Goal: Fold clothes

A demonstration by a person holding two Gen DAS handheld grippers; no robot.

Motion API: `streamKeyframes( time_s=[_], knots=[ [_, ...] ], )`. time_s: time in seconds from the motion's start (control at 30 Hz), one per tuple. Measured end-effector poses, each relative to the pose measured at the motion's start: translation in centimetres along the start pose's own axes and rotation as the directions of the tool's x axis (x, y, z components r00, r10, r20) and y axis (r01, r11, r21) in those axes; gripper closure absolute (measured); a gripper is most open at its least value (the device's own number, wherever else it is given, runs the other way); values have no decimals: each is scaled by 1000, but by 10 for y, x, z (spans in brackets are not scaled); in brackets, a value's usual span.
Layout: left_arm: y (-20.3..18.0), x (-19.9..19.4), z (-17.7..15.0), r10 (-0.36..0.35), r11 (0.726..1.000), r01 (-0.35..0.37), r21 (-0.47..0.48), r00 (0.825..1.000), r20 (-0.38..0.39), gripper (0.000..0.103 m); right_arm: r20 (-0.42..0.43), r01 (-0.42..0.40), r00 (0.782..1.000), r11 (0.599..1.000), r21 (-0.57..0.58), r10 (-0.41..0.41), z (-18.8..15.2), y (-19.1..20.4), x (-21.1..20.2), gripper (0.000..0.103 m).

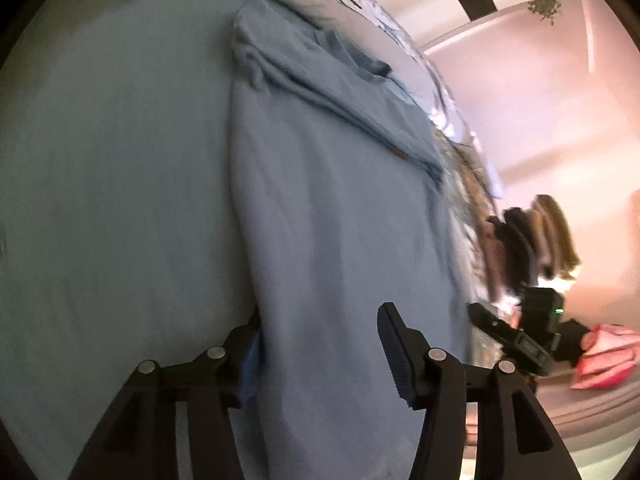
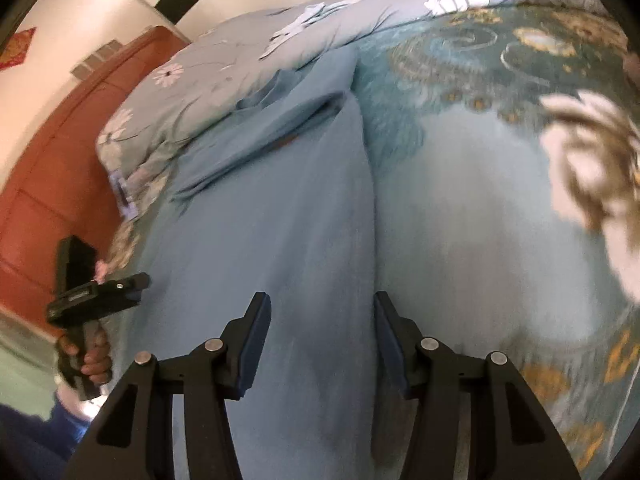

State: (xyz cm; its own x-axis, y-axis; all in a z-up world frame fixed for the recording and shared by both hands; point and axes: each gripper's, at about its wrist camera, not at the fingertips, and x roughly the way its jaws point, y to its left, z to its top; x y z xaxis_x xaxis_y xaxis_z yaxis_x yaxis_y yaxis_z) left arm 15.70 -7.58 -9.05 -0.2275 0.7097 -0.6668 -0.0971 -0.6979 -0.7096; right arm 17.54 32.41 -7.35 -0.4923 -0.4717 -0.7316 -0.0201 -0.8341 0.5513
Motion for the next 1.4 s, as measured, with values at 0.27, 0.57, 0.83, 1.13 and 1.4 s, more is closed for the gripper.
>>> streamKeyframes(
  time_s=[0.27,0.57,0.83,1.13,1.4],
  knots=[
    [1,-10,-51,-125,992,122,-43,990,-66,46,-9,-174,984,981,88,176,-40,-15,-18,49],
    [11,-6,-64,-122,986,118,-116,992,-24,76,43,-249,969,955,163,245,-59,-22,-20,55],
    [33,-10,-68,-100,976,104,-193,995,30,98,101,-255,966,929,267,236,-58,-39,-11,97],
    [27,-37,-86,-130,984,136,-114,990,53,99,169,-270,957,936,226,235,-86,-31,-52,100],
    [20,-54,-43,-241,964,252,-87,963,117,99,207,-353,928,907,229,309,-74,-33,-66,100]
  ],
)
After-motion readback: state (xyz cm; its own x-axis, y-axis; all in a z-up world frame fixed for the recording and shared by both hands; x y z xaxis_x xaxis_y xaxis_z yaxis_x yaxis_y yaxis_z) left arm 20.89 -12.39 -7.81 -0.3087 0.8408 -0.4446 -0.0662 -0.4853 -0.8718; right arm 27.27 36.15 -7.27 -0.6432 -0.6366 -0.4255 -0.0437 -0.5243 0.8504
